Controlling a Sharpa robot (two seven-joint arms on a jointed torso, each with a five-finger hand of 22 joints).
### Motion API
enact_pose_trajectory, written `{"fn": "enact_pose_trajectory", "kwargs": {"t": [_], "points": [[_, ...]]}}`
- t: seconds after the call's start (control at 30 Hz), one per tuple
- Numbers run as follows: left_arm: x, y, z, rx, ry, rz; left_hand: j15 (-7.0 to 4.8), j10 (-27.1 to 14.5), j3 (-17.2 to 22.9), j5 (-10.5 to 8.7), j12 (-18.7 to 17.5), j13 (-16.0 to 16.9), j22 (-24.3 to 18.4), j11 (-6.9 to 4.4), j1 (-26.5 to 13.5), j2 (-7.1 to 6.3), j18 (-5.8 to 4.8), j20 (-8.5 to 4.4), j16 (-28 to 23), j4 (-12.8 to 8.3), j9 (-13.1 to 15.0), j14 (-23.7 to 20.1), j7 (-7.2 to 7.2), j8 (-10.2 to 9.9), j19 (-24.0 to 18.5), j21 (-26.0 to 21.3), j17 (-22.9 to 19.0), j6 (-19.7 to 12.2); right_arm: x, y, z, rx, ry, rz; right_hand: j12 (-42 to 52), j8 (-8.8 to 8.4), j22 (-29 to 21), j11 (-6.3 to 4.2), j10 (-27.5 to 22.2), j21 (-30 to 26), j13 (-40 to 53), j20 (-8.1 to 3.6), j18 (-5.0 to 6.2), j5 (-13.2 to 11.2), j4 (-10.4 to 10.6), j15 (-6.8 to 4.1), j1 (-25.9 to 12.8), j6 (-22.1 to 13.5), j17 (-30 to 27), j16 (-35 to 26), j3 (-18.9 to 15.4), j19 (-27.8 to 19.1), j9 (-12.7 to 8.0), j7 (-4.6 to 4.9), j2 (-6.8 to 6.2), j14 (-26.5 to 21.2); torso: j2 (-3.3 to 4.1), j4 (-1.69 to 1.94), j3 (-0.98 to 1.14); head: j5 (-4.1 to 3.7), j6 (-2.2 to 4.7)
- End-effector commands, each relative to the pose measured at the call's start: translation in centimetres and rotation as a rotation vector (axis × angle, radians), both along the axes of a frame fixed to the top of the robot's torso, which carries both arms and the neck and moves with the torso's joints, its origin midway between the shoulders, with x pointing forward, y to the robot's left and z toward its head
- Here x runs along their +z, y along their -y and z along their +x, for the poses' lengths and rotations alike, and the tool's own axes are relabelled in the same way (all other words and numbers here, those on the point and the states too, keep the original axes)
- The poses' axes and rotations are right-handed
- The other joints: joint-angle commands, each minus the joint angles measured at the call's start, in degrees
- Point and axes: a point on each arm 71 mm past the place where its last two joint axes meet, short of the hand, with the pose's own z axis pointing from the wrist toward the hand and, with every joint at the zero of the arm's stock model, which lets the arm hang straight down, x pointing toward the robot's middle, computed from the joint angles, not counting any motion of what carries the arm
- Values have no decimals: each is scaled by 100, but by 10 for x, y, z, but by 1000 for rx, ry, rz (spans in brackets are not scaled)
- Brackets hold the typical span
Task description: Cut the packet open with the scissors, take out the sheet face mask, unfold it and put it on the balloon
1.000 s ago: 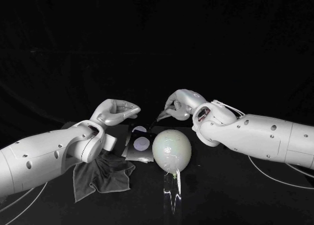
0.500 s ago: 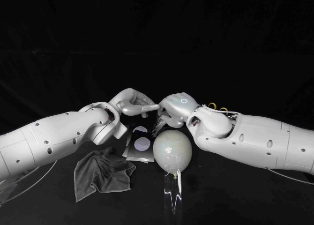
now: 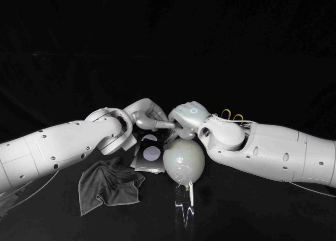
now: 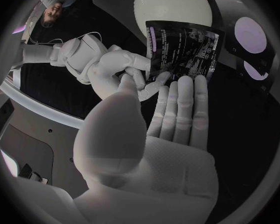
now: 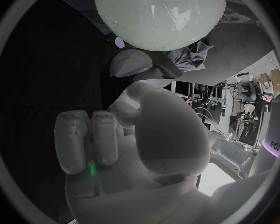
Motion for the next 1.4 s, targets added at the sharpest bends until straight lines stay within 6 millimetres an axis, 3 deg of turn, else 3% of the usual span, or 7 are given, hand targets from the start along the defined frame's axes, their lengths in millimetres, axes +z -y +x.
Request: {"fn": "enact_pose_trajectory", "kwargs": {"t": [0.03,0.27,0.6,0.67,0.83,1.17,1.4], "points": [[-5,4,-4,-21,-28,90,-44,13,-35,-2,45,17,26,-21,-23,-65,62,-33,67,5,-50,18,-50,-24,21,53,19,-19,2,2,2,-33,19,-27,1529,57,1505,-347,1007,20,4982,-23,-79,14,4,-76,11,37,1508,33,41,603,687,-6,64,648,1,7,-2,-12,-7],[-7,7,-6,-22,-39,116,-93,17,-36,-4,176,98,172,-59,-23,-60,63,-119,404,2,12,195,-81,124,126,310,112,-47,2,2,1,-38,12,-28,1529,60,1505,-347,1007,20,4982,-23,-79,14,3,-76,8,38,1508,33,44,603,688,-8,62,648,0,2,-9,-21,-28],[-8,12,-7,-7,-47,132,-118,-30,-51,15,410,246,467,-76,-74,-63,60,-285,988,15,80,574,-71,281,317,820,250,-236,1,0,0,-42,5,-26,1529,65,1505,-349,1007,20,4982,-23,-79,14,-3,-76,1,42,1508,33,53,603,691,-10,60,648,-3,-3,0,-25,-48],[-8,14,-7,0,-50,135,-146,-36,-16,8,508,303,549,-84,-101,-10,68,-338,1125,4,117,683,-74,361,359,960,282,-253,1,-1,-1,-41,3,-27,1529,67,1505,-350,1007,20,4982,-23,-79,14,-5,-77,0,42,1508,33,57,603,691,-11,59,648,-3,-5,-4,-27,-52],[-10,17,-7,14,-60,167,-213,-50,52,-1,816,480,776,-145,-87,115,65,-455,1871,-4,220,1338,-129,600,438,1341,1399,-302,1,-1,-2,-39,1,-26,1529,69,1505,-350,1007,20,4982,-23,-79,14,-8,-77,-2,42,1508,33,61,603,692,-12,58,648,-5,-3,-1,-24,-53],[-12,21,-6,32,-65,231,-232,-126,129,-1,957,564,884,-159,-32,221,62,-490,1978,-7,255,1440,-144,707,420,1514,1519,-364,1,-2,-5,-38,-2,-25,1529,73,1505,-352,1007,20,4982,-24,-79,14,-15,-78,-5,43,1508,33,71,603,694,-13,56,648,-6,-5,0,-19,-50],[-13,22,-6,44,-60,251,-286,-101,441,-3,1127,651,989,-217,309,454,69,-534,2152,-25,287,1654,-201,835,438,1692,1836,-334,1,-3,-7,-37,-5,-25,1529,77,1505,-353,1007,20,4982,-25,-79,13,-21,-80,-10,44,1508,33,82,603,696,-14,54,648,-2,-4,-2,-23,-49]]}}
